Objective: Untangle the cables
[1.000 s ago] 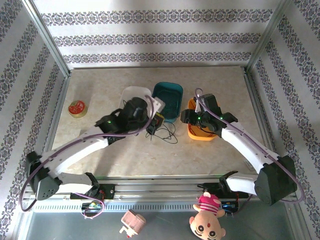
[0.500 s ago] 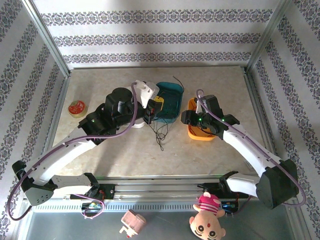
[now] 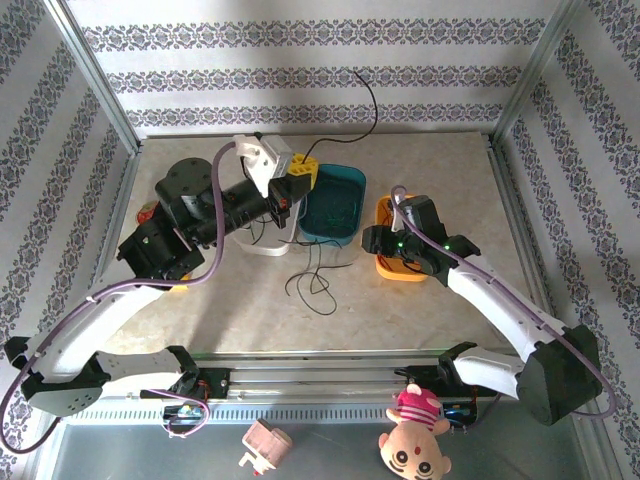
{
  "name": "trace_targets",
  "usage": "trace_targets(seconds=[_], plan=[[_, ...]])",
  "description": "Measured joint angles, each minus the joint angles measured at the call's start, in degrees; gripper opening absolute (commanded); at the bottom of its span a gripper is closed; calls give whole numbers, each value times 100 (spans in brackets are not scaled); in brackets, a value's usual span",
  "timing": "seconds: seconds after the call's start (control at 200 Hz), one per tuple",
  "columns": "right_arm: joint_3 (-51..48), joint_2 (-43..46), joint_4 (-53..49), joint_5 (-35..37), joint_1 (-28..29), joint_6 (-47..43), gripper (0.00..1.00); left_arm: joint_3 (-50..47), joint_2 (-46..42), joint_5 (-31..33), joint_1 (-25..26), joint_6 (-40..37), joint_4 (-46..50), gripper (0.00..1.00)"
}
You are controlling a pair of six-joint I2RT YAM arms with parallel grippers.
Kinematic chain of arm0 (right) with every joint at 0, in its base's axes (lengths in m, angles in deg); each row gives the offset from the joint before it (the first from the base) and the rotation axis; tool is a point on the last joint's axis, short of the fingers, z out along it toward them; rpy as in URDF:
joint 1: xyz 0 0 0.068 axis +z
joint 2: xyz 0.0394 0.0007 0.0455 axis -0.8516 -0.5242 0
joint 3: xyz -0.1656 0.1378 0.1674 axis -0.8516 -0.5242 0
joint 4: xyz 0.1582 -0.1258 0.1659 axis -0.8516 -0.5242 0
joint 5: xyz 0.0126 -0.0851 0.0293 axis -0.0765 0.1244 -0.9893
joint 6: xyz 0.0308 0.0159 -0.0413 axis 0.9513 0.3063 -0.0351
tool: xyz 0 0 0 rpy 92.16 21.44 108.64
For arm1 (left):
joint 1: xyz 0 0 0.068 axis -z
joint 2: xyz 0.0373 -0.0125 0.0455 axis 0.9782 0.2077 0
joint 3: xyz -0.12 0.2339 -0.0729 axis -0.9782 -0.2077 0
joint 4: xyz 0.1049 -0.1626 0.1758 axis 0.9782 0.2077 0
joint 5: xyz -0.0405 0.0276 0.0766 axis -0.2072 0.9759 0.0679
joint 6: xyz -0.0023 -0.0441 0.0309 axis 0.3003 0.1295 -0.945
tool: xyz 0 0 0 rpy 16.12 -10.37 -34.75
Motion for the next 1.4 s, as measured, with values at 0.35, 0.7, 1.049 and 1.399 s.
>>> trace_targets(seconds=[0.35, 0.7, 1.049, 1.399], plan=[[-13, 153, 24, 133, 0, 9, 57, 682, 1139, -780, 2, 15, 1036, 0], [-103, 306, 20, 260, -7, 9, 57, -522, 2098, 649, 68, 184, 2914, 0], [-103, 313, 22, 319, -44, 9, 57, -745, 682, 2081, 76, 7, 2020, 0], [-103, 358, 22, 358, -44, 2, 57, -1309, -343, 2931, 76, -361, -564, 0]])
